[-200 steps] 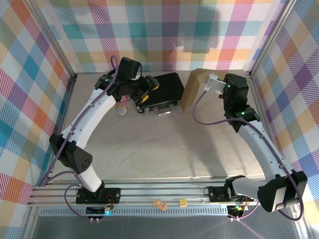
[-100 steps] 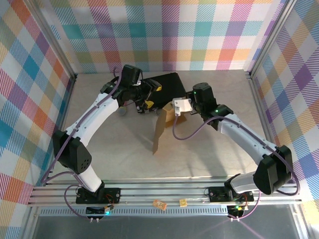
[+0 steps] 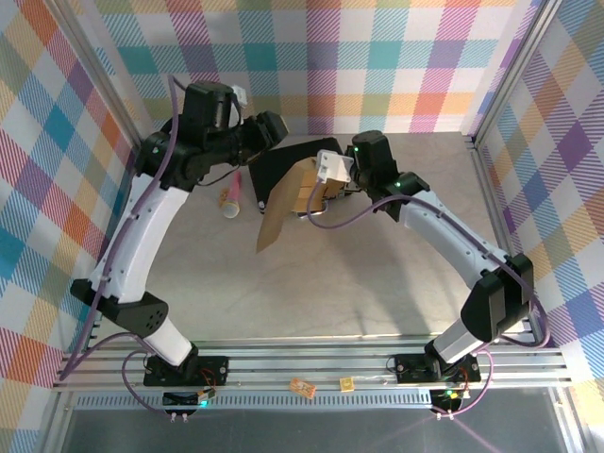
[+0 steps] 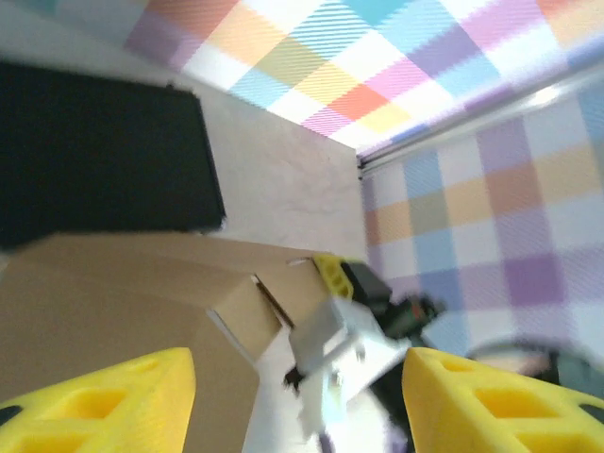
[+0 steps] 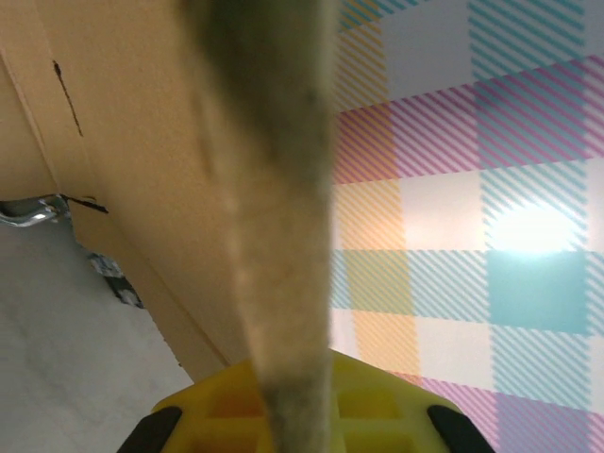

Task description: Fold the paper box

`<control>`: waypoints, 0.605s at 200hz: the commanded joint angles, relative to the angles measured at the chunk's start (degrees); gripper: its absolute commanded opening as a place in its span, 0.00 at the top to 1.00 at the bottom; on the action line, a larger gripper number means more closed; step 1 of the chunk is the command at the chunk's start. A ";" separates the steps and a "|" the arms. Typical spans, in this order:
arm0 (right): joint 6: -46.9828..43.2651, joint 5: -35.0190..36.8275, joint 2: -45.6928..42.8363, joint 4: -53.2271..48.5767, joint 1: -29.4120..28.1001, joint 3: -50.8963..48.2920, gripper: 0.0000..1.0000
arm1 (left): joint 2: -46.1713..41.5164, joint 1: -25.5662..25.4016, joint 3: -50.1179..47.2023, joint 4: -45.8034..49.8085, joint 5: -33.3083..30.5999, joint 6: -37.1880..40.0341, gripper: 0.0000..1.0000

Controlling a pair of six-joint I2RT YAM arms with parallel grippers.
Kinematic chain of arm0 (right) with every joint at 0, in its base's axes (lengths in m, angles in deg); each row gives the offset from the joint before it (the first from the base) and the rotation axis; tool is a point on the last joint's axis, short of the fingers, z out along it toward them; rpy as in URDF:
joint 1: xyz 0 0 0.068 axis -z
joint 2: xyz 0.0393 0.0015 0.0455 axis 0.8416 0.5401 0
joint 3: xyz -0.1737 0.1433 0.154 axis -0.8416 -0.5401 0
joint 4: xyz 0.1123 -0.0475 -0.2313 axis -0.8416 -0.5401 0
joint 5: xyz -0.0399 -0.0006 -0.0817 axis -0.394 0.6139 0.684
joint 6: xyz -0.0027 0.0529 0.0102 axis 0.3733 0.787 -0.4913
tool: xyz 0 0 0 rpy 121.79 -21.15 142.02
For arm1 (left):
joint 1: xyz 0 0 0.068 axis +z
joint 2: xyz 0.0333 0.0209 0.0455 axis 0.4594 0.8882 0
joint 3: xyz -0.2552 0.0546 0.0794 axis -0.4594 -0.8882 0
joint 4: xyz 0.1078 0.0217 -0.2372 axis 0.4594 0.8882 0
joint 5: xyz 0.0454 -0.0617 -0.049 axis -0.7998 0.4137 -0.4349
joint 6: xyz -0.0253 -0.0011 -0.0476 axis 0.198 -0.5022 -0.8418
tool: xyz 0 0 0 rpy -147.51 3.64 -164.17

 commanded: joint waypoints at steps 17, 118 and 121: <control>10.26 -3.27 1.76 -7.94 0.38 4.28 1.00 | -1.85 -11.01 -9.20 6.93 -16.40 28.74 0.26; 16.14 -11.30 0.82 -13.97 3.97 5.53 1.00 | -13.80 -24.86 -31.67 -10.76 -39.42 46.61 0.12; 16.23 -11.54 0.74 -14.11 4.18 5.47 1.00 | -14.64 -24.85 -32.34 -11.40 -39.80 46.54 0.11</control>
